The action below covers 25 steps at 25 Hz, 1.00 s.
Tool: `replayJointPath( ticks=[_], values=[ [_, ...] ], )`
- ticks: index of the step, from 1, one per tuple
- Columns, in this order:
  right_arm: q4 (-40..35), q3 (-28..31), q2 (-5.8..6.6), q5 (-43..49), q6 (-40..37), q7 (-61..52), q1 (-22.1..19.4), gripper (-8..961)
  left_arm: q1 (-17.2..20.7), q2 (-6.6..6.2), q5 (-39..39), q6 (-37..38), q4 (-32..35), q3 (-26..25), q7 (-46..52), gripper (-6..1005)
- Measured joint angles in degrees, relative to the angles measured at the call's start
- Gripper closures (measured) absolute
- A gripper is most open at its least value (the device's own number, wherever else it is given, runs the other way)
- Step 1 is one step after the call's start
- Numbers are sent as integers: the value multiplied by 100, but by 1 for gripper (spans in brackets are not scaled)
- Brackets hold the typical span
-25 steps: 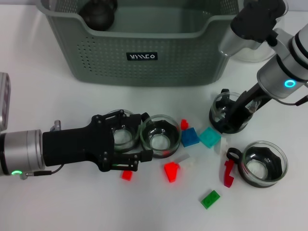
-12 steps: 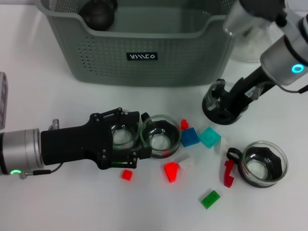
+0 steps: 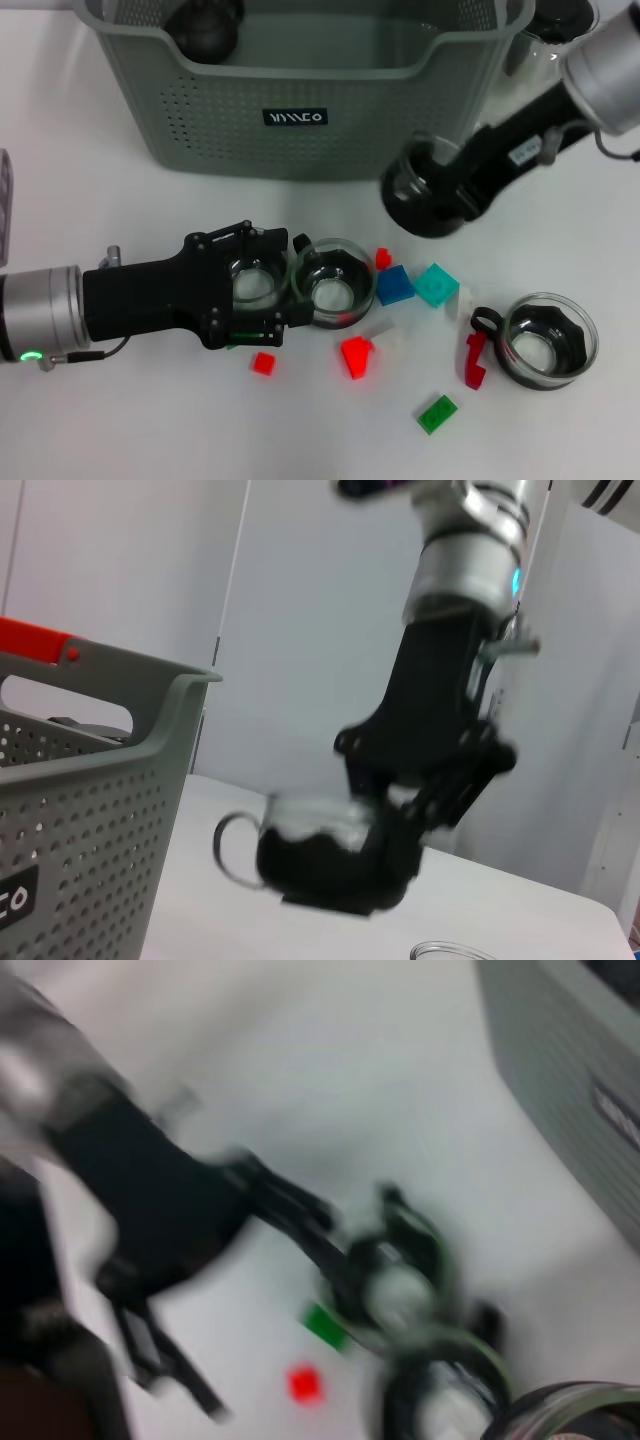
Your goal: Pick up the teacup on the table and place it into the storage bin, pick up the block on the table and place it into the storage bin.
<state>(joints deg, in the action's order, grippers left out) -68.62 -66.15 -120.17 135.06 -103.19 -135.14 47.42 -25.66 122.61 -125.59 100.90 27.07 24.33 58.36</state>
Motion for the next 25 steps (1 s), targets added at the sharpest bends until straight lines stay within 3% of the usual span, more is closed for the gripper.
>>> replayJointPath(
  ticks=[5,12,16,20,25],
  values=[
    [-430,544,15,-682,-358,-139,246,891,-1,0,0,14,0,-15,0,65],
    [-291,1400,154,-1465,-449,-226,949,890,-43,-18,0,32,0,-28,0,64],
    [181,1504,376,-1193,288,-235,1362,890,-70,-19,0,2,0,-27,0,64],
    [1285,1371,623,-543,1346,-118,1851,889,-89,-18,0,10,0,-25,0,64],
    [2571,1185,664,348,2706,148,2396,891,-95,-18,-1,15,-22,-25,0,65]
  ],
)
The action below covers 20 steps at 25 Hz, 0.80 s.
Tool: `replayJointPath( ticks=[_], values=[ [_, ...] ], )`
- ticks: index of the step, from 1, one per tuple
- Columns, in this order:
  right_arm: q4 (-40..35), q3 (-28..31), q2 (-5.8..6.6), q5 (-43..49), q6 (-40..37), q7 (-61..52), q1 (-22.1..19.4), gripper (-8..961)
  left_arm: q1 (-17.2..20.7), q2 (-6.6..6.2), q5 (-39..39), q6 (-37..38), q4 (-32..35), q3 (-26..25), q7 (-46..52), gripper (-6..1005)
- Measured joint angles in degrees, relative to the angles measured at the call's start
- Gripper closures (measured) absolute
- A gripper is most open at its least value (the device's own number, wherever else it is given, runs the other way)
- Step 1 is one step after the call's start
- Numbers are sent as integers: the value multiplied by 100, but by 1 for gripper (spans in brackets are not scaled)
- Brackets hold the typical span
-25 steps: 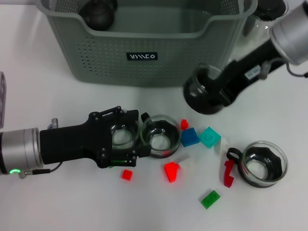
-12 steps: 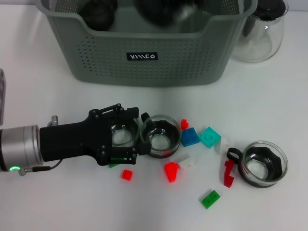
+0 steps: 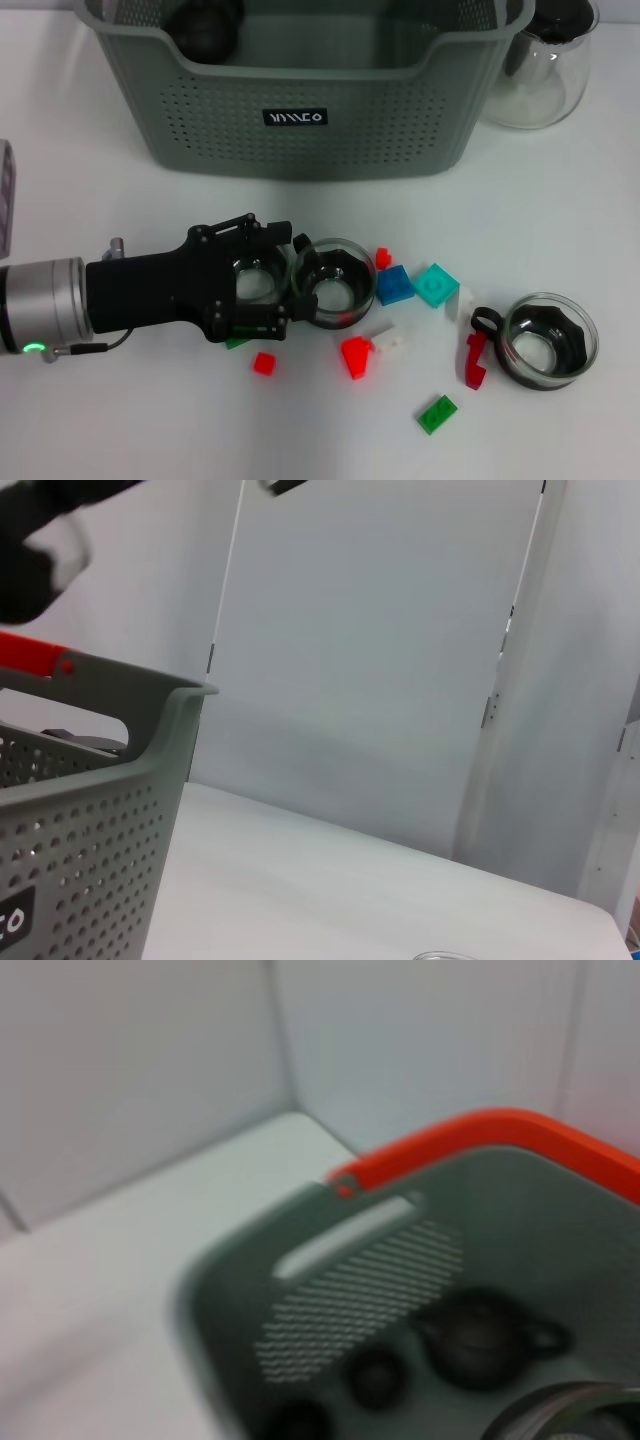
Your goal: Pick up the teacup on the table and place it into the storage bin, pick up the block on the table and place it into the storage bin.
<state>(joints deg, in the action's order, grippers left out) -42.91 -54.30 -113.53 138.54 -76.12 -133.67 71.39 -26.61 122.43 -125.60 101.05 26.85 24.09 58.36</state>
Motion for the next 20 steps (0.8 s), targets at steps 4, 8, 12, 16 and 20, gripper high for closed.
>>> replayJointPath(
  ticks=[4,8,12,16,20],
  values=[
    [808,-257,-91,517,873,7,352,895,-2,9,0,-22,-19,0,0,65],
    [1572,-437,-209,951,1798,-18,593,893,-2,17,0,-29,-21,-1,0,65],
    [1927,-594,-388,1302,2525,-21,645,895,-2,18,0,-34,-22,0,0,65],
    [2047,-685,-569,1617,2940,-31,598,894,-2,18,1,-72,-22,-1,0,65],
    [2131,-716,-607,1724,3059,-34,573,894,-2,25,5,-91,-22,-1,0,65]
  ],
)
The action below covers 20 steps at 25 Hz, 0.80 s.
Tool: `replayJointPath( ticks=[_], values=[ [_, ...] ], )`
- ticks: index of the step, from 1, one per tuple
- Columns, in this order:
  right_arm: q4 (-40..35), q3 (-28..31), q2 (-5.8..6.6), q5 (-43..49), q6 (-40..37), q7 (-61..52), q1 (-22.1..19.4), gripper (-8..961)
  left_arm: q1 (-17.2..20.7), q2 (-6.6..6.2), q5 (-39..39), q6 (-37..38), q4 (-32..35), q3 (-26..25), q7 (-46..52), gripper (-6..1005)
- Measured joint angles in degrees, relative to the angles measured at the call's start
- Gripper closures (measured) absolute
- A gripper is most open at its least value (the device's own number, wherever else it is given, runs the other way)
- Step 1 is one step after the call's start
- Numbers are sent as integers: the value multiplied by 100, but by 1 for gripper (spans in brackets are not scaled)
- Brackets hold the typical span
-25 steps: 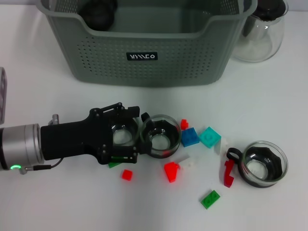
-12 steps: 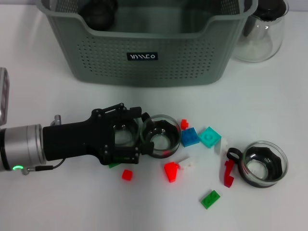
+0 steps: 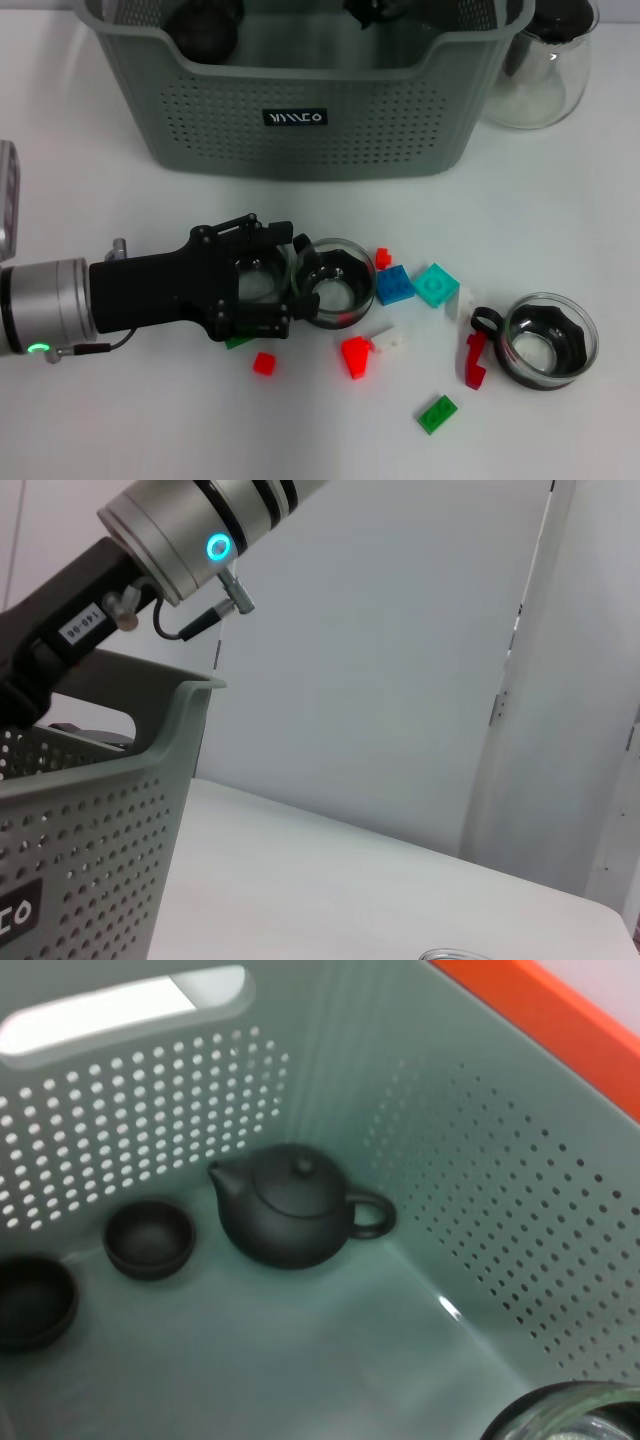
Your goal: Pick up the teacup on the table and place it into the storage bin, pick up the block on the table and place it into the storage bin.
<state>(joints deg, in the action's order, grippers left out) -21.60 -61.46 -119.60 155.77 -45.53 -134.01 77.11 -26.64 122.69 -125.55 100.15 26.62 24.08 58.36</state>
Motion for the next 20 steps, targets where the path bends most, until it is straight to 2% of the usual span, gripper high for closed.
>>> replayJointPath(
  ticks=[20],
  values=[
    [-54,-59,144,24,-617,-541,-59,894,-18,1,5,-4,0,0,-7,64]
  ],
)
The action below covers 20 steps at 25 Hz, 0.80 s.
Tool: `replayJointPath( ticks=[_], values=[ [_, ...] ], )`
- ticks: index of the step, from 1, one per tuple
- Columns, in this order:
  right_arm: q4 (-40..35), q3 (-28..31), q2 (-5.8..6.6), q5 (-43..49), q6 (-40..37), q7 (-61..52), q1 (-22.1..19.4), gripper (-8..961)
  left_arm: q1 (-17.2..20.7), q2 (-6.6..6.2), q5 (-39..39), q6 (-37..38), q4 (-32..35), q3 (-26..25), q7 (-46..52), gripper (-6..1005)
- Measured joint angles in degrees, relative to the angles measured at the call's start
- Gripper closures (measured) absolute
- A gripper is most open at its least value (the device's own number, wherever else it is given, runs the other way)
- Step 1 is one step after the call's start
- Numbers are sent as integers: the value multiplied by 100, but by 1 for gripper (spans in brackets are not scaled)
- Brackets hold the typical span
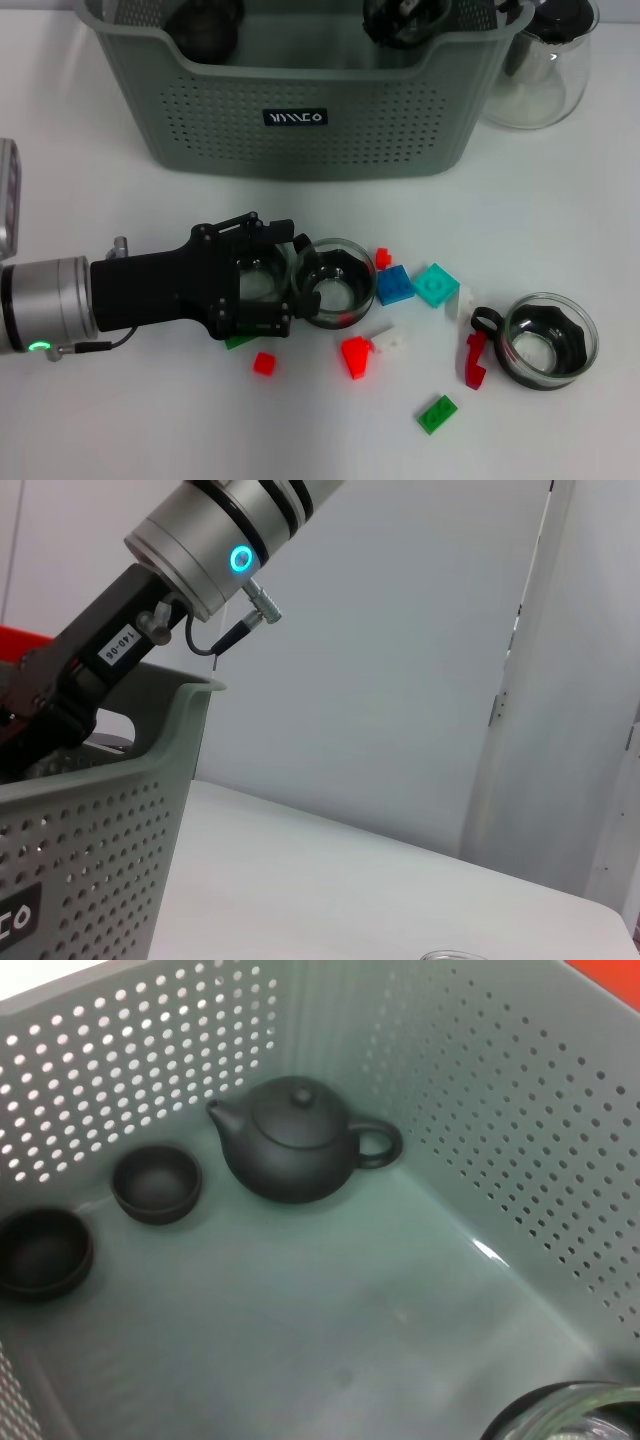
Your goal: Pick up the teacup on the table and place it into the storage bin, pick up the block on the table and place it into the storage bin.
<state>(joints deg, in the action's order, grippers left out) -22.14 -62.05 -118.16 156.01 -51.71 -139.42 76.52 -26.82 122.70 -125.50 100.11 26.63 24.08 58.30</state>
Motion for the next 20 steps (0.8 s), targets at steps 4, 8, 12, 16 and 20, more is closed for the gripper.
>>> replayJointPath(
  ticks=[4,8,12,16,20],
  values=[
    [-1,0,14,0,-85,-39,2,890,1,0,0,0,0,0,-18,64],
    [-1,0,14,0,-140,-79,3,887,1,9,0,0,0,0,-36,64],
    [-1,2,33,0,-191,-122,4,883,6,10,0,0,0,0,-38,64],
    [-1,2,60,4,-226,-167,-1,880,17,9,0,0,-4,0,-40,64],
    [-1,2,72,8,-225,-172,-36,876,22,14,0,0,-8,0,-54,65]
  ],
)
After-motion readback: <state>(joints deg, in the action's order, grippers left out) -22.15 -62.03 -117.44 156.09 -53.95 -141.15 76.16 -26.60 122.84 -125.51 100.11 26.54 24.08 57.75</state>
